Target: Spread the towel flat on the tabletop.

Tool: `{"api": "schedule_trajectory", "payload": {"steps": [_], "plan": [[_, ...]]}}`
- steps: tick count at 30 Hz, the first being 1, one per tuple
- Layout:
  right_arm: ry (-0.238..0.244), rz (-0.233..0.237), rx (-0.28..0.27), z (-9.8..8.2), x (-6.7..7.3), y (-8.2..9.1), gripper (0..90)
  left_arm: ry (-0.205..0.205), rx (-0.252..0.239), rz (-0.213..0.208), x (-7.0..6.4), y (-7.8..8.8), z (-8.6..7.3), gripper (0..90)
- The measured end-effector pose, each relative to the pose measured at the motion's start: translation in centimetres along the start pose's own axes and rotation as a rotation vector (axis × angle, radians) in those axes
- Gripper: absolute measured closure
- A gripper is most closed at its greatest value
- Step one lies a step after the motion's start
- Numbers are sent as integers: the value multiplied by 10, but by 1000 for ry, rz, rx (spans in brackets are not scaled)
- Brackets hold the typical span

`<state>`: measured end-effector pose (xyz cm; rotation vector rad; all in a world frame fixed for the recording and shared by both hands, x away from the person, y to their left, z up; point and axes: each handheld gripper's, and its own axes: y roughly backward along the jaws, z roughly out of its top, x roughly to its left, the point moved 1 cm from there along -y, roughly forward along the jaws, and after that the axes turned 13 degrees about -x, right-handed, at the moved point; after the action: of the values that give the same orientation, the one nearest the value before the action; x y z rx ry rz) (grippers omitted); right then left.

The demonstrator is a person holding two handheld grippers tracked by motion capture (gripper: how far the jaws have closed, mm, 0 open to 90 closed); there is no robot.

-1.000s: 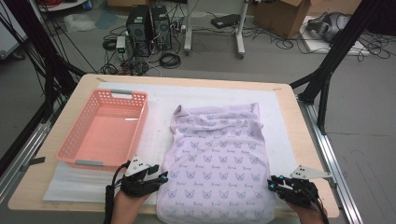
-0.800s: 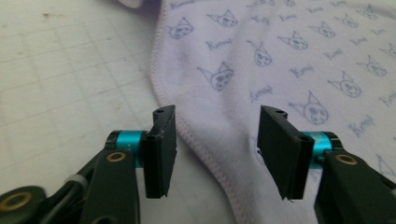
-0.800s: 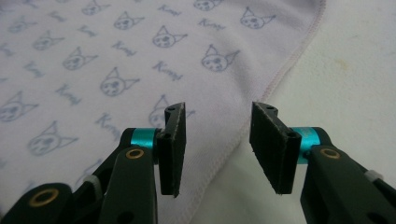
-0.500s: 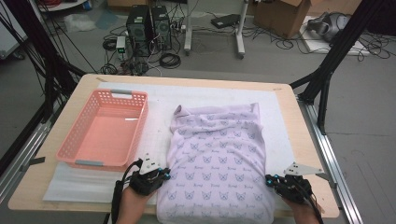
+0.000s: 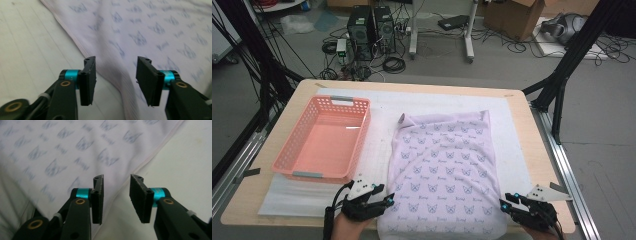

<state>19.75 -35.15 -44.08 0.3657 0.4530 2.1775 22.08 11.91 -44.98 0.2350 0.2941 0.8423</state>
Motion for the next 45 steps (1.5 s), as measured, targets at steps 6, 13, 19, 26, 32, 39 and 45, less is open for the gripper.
{"api": "schedule_trajectory", "payload": {"steps": [6, 13, 19, 26, 32, 39, 45], "plan": [[10, -94, -1, 13, -9, -34, 540, 10, 6, 48, 20, -32, 12, 466], [8, -119, 26, 16, -15, -61, 728, -35, 80, 66, 17, -54, 13, 515], [17, -57, 50, 15, -9, -55, 868, -52, 95, 34, 8, -47, 10, 861], [34, -10, 44, 5, -4, -28, 868, -20, 76, -3, 5, -14, 1, 862], [2, 35, 47, 0, -6, -13, 868, -19, 71, -40, -5, 3, -7, 860], [16, 23, 1, 9, 0, -15, 635, -1, -3, -6, 1, -7, 3, 525], [67, -50, 18, 18, 1, -48, 561, -3, 28, 55, 16, -41, 12, 475]]}}
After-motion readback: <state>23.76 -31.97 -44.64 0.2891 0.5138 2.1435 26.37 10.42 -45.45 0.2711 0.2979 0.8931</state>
